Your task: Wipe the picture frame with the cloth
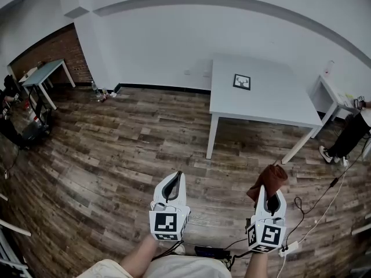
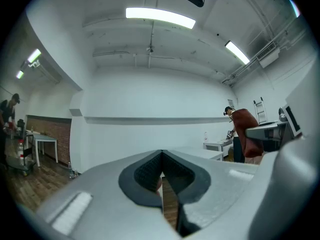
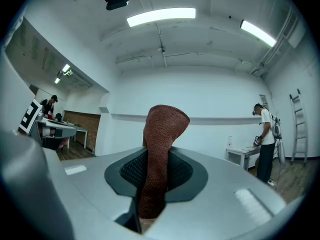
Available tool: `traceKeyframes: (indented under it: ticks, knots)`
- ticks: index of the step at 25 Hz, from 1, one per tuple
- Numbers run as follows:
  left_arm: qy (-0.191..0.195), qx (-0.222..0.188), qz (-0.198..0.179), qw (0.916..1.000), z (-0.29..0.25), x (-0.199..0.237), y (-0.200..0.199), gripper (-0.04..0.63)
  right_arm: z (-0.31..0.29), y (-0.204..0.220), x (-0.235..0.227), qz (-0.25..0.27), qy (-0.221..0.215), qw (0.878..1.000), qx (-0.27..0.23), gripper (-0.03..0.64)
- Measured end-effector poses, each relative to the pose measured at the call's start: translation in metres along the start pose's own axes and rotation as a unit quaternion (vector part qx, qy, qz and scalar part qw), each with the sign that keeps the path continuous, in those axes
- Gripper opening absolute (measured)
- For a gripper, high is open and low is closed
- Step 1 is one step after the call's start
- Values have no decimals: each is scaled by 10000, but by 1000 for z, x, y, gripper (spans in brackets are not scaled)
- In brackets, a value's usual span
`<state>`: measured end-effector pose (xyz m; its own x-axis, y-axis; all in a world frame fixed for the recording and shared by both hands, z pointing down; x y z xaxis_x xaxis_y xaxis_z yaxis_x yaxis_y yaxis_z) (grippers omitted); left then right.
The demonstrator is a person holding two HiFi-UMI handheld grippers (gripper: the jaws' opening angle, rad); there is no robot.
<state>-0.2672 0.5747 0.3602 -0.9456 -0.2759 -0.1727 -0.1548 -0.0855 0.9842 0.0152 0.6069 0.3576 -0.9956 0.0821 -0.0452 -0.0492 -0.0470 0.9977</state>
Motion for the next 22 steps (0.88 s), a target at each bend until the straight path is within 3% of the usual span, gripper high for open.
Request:
traceKeyframes:
  ticks: [12,22]
  knots:
    - [46,-29,40,10000,-17,-28,-8,1,-9,1,-26,45,-89,10000,-8,107]
    - [-54,103,134,9998,-72,-61,-1,1,-49,2,-81,154,-244,9996,7,107]
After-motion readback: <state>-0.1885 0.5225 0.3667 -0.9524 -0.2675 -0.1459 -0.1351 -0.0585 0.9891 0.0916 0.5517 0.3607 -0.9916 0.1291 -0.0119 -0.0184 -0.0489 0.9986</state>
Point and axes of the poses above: the fingertips, and each gripper's own axes: z backward along the fingers, x to its left, y out of its underside, the point moved 4 cm from there along z, backward along the fingers, and after that the axes turned 7 degrees about -z, right-handed, at the moved point
